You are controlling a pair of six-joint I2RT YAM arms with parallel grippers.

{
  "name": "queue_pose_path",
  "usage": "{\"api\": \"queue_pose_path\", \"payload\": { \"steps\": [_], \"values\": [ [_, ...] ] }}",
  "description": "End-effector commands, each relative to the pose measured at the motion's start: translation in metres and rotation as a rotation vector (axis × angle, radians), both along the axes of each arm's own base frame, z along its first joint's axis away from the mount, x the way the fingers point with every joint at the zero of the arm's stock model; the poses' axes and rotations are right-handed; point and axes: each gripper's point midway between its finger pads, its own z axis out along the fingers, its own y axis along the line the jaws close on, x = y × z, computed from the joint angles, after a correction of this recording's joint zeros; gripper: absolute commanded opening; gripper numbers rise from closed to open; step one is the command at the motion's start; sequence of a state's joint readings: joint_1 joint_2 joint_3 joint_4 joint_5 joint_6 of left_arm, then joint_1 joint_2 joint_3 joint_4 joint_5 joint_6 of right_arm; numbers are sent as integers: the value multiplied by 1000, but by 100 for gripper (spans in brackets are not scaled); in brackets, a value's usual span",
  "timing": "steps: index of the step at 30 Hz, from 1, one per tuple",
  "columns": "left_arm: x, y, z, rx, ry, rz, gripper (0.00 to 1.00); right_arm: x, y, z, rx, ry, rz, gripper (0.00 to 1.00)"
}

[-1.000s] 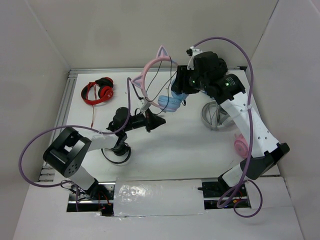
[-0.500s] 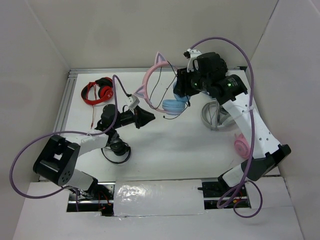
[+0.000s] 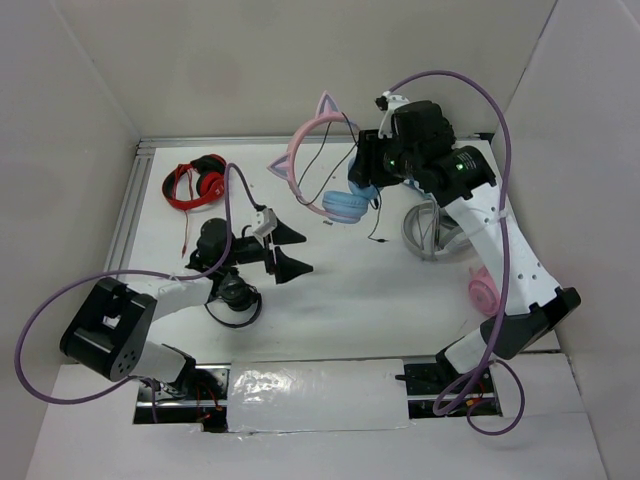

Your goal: Wrap the headphones

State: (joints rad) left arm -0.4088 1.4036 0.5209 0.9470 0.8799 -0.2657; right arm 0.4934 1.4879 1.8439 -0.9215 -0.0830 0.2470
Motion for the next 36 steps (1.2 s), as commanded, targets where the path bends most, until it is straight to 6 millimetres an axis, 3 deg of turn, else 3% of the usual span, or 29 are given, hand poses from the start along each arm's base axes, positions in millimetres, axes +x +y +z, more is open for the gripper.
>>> {"api": "queue_pose_path", "payload": {
  "steps": [1, 5, 8, 15, 22, 30, 33, 36],
  "values": [
    [-17, -11, 34, -65, -196, -140, 100, -4, 7, 39, 115, -65, -34, 0],
    [-15, -34, 42, -83, -204, -171, 99, -5, 18, 45, 149, -59, -29, 0],
    [-2, -52, 45, -88, -204, -141, 99, -6, 27, 48, 179, -52, -22, 0],
    [12, -64, 53, -162, -206, -144, 99, -8, 41, 59, 237, -59, -16, 0],
    [-1, -81, 58, -199, -223, -246, 99, -8, 47, 64, 273, -62, -24, 0],
    [3, -92, 72, -253, -250, -230, 99, -7, 62, 67, 325, -51, 2, 0],
    [-1, -92, 71, -267, -251, -260, 92, -6, 64, 65, 328, -44, 5, 0],
    [2, -94, 76, -279, -252, -258, 70, -7, 65, 61, 323, -34, 10, 0]
  ]
}}
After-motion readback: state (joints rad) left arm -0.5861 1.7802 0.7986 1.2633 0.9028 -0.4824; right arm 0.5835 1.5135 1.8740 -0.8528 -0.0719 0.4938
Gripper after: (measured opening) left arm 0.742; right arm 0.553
